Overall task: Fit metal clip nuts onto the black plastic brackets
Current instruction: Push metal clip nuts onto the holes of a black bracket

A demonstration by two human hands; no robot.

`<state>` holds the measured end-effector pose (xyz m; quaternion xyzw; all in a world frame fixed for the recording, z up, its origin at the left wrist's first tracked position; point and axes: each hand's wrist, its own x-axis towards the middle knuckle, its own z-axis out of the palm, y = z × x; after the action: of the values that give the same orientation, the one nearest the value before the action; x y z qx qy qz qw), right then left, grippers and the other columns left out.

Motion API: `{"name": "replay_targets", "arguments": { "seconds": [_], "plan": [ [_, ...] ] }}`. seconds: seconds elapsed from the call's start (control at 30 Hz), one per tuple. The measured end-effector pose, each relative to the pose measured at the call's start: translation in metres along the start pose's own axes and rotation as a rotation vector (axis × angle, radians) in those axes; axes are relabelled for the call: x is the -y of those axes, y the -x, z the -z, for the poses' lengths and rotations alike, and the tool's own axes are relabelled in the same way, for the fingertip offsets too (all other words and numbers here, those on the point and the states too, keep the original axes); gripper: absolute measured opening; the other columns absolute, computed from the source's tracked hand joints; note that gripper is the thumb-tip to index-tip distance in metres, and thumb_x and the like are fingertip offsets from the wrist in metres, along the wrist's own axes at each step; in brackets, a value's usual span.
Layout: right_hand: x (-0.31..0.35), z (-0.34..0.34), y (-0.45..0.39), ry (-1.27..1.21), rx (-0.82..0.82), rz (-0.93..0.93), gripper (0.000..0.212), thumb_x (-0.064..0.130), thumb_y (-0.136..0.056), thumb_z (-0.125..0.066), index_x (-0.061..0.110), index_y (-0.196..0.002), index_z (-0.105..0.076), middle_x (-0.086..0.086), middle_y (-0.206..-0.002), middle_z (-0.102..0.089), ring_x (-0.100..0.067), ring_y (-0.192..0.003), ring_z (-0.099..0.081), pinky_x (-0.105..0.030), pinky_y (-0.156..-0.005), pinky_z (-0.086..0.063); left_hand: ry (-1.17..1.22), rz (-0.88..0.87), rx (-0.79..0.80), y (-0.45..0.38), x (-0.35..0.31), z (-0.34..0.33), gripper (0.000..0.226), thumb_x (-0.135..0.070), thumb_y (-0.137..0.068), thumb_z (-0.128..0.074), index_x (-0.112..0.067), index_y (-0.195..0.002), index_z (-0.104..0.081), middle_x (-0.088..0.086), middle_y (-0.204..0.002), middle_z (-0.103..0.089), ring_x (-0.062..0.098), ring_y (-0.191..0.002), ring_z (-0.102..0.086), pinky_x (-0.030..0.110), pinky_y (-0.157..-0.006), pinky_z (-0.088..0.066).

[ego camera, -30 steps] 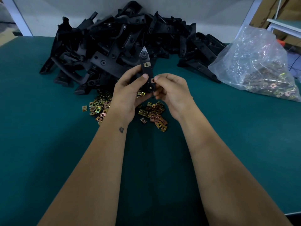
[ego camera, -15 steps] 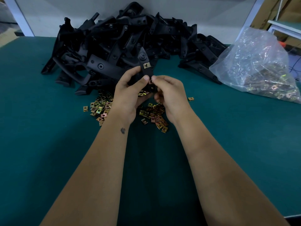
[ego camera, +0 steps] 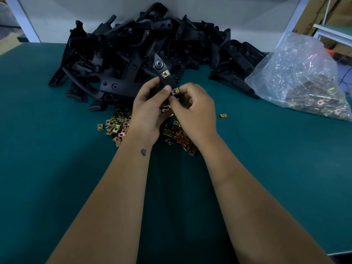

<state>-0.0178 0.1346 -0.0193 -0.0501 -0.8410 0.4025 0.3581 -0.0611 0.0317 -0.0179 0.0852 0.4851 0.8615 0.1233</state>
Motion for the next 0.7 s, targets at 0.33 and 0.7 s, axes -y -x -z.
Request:
{"name": "replay_targets", "arguments": {
  "seconds": [0.33,0.7],
  "plan": [
    [0.0035,0.0050,-0.0036,-0.306,0.038,-0.204,0.010,0.025,-0.084,-0.074,0.025,-0.091,-0.066,0.007,-0.090,-0.068,-0.004,-0.083,-0.062,-0.018,-0.073,-0.049,0.099,0.012,-0.022,-0.0027,-0.0016,-0.0011,0.042,0.011,-0.095,-0.045,-0.017,-0.116,-0.068,0.005,-0.089,-0.074,0.014,-0.082,-0.070,0.025,-0.075,-0.057],
    [-0.0006,0.0091,-0.0072,-0.537,-0.006,-0.313,0.012,0.013,-0.090,-0.066,0.022,-0.089,-0.073,0.005,-0.081,-0.072,-0.009,-0.076,-0.063,-0.034,-0.073,-0.054,-0.282,-0.106,0.051,0.0035,0.0038,-0.0078,0.046,0.007,-0.093,-0.055,-0.034,-0.101,-0.074,-0.002,-0.118,-0.071,0.011,-0.110,-0.065,0.035,-0.106,-0.048]
  ]
}}
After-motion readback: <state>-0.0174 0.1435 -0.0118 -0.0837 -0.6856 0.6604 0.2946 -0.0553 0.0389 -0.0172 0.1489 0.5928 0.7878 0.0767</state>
